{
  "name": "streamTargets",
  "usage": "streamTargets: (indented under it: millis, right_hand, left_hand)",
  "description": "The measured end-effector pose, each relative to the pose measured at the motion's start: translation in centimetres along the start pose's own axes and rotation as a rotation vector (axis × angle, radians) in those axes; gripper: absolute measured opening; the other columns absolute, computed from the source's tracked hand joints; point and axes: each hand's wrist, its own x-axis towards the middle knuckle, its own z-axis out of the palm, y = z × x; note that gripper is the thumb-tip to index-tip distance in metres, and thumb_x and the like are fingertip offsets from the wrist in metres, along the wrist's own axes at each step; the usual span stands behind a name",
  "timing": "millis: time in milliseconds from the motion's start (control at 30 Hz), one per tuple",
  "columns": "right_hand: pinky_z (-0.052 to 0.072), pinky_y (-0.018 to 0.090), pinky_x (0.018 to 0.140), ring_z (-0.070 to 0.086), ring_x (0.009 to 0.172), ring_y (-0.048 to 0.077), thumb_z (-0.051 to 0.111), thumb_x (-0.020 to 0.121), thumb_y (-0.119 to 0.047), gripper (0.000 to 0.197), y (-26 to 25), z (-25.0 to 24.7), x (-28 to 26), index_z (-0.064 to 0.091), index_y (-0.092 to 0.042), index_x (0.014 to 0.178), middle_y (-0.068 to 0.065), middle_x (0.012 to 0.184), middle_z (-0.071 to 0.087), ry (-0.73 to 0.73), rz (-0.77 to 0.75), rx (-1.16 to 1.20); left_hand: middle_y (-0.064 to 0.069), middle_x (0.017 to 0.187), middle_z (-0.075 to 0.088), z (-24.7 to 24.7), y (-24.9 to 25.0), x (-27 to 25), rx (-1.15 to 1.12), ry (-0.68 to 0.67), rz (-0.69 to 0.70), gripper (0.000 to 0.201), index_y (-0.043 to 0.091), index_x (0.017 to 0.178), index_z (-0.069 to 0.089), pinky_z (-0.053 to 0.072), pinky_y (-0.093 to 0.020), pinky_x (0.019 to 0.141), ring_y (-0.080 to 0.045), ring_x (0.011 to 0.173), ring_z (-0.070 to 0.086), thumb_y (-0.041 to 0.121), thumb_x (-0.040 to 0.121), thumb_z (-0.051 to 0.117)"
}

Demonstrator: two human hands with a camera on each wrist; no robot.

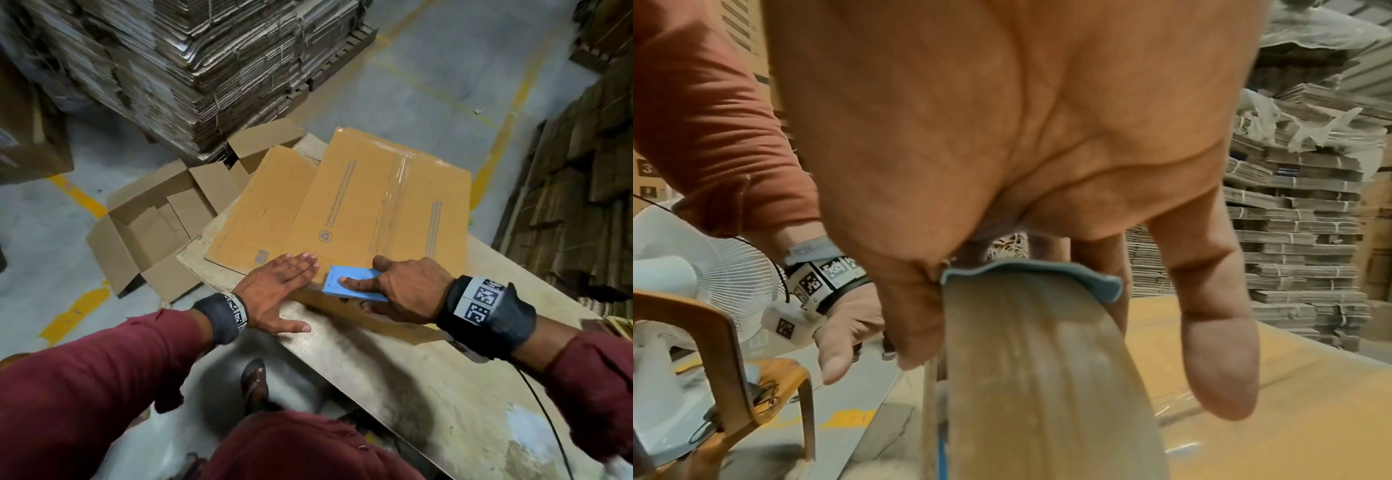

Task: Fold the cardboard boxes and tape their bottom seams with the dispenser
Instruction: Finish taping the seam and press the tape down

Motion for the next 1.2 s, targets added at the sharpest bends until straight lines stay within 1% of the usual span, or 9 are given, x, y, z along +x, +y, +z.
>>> streamTargets:
  millis: [133, 267, 433, 533, 600, 800, 967, 1067, 1200]
  right_hand:
    - [0.05, 0.036, 0.068, 0.066, 0.092, 0.033, 0.03, 0.101, -0.066, 0.056, 0.8, 0.9, -1.1, 0.006, -0.065, 0.151, 0.004, 0.132, 0.041, 0.031, -0.01, 0.02]
    - [0.045, 0.033, 0.063, 0.062, 0.084, 0.03, 0.031, 0.1, -0.065, 0.055, 1.3, 1.4, -1.8, 0.008, -0.066, 0.151, 0.002, 0.128, 0.044, 0.066, -0.001, 0.006]
    - [0.045, 0.034, 0.066, 0.065, 0.094, 0.03, 0.046, 0.095, -0.063, 0.057, 4.7, 3.4, -5.5, 0.021, -0.07, 0.145, -0.004, 0.115, 0.05, 0.015, 0.096, 0.057]
    - [0.044, 0.033, 0.066, 0.063, 0.096, 0.024, 0.043, 0.094, -0.069, 0.057, 6.1, 5.3, -8.3, 0.018, -0.072, 0.144, -0.007, 0.107, 0.043, -0.022, 0.139, 0.128]
    - [0.041, 0.034, 0.065, 0.062, 0.096, 0.026, 0.045, 0.096, -0.065, 0.057, 5.6, 5.8, -8.2, 0.018, -0.072, 0.145, -0.007, 0.104, 0.038, -0.023, 0.155, 0.117]
    - [0.044, 0.036, 0.069, 0.059, 0.097, 0.031, 0.056, 0.094, -0.047, 0.065, 4.5, 6.6, -6.3, 0.025, -0.067, 0.147, 0.0, 0.11, 0.044, -0.009, 0.164, 0.103]
    - [0.045, 0.04, 0.08, 0.058, 0.101, 0.031, 0.055, 0.091, -0.045, 0.061, 3.8, 6.6, -5.7, 0.035, -0.062, 0.146, 0.0, 0.112, 0.047, 0.027, 0.156, 0.104]
    - [0.043, 0.041, 0.08, 0.056, 0.104, 0.031, 0.053, 0.092, -0.045, 0.057, 4.2, 6.6, -5.6, 0.038, -0.062, 0.144, -0.002, 0.109, 0.047, 0.037, 0.157, 0.141]
    - [0.041, 0.038, 0.074, 0.056, 0.105, 0.032, 0.054, 0.092, -0.048, 0.05, 4.2, 6.4, -5.1, 0.047, -0.057, 0.141, -0.002, 0.104, 0.045, 0.051, 0.127, 0.164]
  left_hand:
    - [-0.009, 0.173, 0.01, 0.2, 0.2, 0.1, -0.03, 0.056, -0.007, 0.111, 0.012, 0.165, 0.015, 0.015, -0.045, 0.129, -0.022, 0.16, 0.007, 0.088, 0.088, 0.039]
    - [-0.01, 0.172, 0.017, 0.6, 0.4, 0.3, -0.047, 0.127, -0.001, 0.105, 0.011, 0.164, 0.022, 0.02, -0.047, 0.128, -0.023, 0.159, 0.015, 0.08, 0.09, 0.049]
    - [-0.01, 0.173, 0.012, 1.1, 0.1, 0.5, -0.006, 0.103, -0.012, 0.105, 0.012, 0.165, 0.019, 0.021, -0.049, 0.127, -0.025, 0.159, 0.014, 0.08, 0.09, 0.047]
    - [-0.009, 0.173, 0.011, 1.2, 0.1, 0.7, 0.014, 0.101, -0.017, 0.106, 0.012, 0.165, 0.018, 0.02, -0.049, 0.127, -0.026, 0.159, 0.014, 0.082, 0.09, 0.044]
    - [-0.01, 0.173, 0.012, 1.2, 0.0, 0.6, 0.008, 0.122, -0.006, 0.105, 0.012, 0.165, 0.02, 0.02, -0.049, 0.127, -0.026, 0.159, 0.015, 0.081, 0.089, 0.047]
    - [-0.009, 0.173, 0.013, 0.8, 0.2, 0.7, 0.0, 0.123, 0.007, 0.105, 0.012, 0.165, 0.02, 0.019, -0.049, 0.127, -0.025, 0.159, 0.013, 0.078, 0.089, 0.051]
    - [-0.009, 0.173, 0.014, 0.4, 0.6, 0.8, 0.037, 0.088, -0.021, 0.104, 0.014, 0.165, 0.021, 0.02, -0.05, 0.127, -0.025, 0.159, 0.014, 0.08, 0.089, 0.048]
    - [-0.008, 0.172, 0.013, 0.2, 3.0, 1.2, 0.107, 0.029, -0.119, 0.111, 0.012, 0.165, 0.019, 0.015, -0.052, 0.128, -0.024, 0.16, 0.008, 0.089, 0.087, 0.034]
    - [-0.009, 0.173, 0.004, 1.2, 11.0, 5.2, 0.11, -0.027, -0.017, 0.117, 0.007, 0.165, 0.01, 0.003, -0.049, 0.129, -0.024, 0.16, 0.0, 0.091, 0.086, 0.03]
